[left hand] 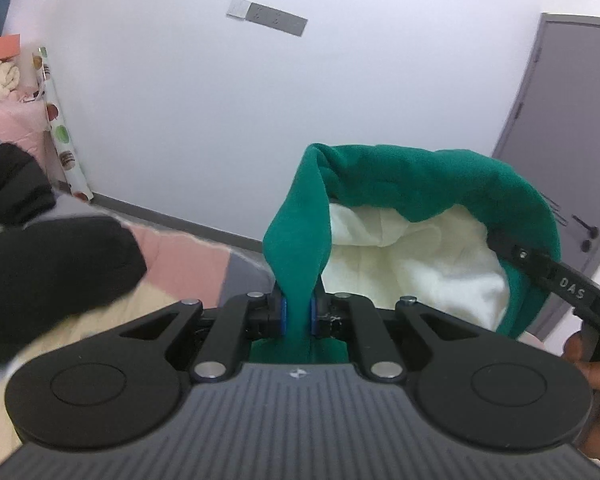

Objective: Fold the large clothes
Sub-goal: 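Lift the hem and fold it toward the hood with both grippers, then open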

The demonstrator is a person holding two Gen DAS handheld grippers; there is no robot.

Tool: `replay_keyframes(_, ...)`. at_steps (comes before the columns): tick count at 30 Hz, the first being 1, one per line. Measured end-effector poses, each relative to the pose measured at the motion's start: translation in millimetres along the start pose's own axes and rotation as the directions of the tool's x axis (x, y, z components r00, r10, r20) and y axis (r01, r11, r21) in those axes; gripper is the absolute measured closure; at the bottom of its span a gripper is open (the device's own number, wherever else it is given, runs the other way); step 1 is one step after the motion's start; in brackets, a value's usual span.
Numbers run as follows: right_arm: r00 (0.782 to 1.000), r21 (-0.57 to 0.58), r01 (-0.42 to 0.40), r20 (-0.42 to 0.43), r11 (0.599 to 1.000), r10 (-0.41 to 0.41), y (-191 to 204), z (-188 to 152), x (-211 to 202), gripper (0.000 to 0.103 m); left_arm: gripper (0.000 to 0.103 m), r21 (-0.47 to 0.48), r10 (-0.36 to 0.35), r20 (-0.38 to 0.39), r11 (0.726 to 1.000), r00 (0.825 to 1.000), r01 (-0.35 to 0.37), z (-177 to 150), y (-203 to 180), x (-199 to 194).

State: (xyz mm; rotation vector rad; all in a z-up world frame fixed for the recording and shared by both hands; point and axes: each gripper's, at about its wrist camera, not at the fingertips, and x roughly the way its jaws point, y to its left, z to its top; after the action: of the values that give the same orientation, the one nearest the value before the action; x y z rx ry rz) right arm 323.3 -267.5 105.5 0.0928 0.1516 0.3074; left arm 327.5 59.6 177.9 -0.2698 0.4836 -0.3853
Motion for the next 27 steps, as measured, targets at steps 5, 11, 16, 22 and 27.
replay_keyframes(5, 1.000, -0.020, -0.011, -0.018, 1.000, 0.010, 20, -35, -73, 0.092, 0.091, -0.050, -0.010, -0.017, 0.999, 1.000, 0.009, -76, -6, -68)
replay_keyframes(11, 0.995, -0.047, -0.050, -0.090, 0.998, 0.046, 42, -89, -142, 0.092, 0.091, -0.091, -0.022, -0.092, 0.996, 0.995, 0.014, -170, -3, -117)
replay_keyframes(16, 0.963, -0.068, -0.069, -0.265, 0.995, 0.049, 53, -138, -162, 0.089, 0.076, -0.142, -0.022, -0.203, 0.990, 0.979, -0.007, -223, 7, -126)
replay_keyframes(22, 0.930, 0.090, -0.028, -0.363, 0.996, 0.059, 38, -148, -181, 0.060, 0.044, -0.290, -0.090, -0.132, 0.956, 0.987, 0.049, -225, 29, -168)
replay_keyframes(27, 0.945, 0.215, -0.050, -0.305, 0.975, 0.116, 35, -143, -202, 0.048, 0.040, -0.330, -0.126, -0.028, 0.938, 0.992, 0.110, -208, 35, -180)
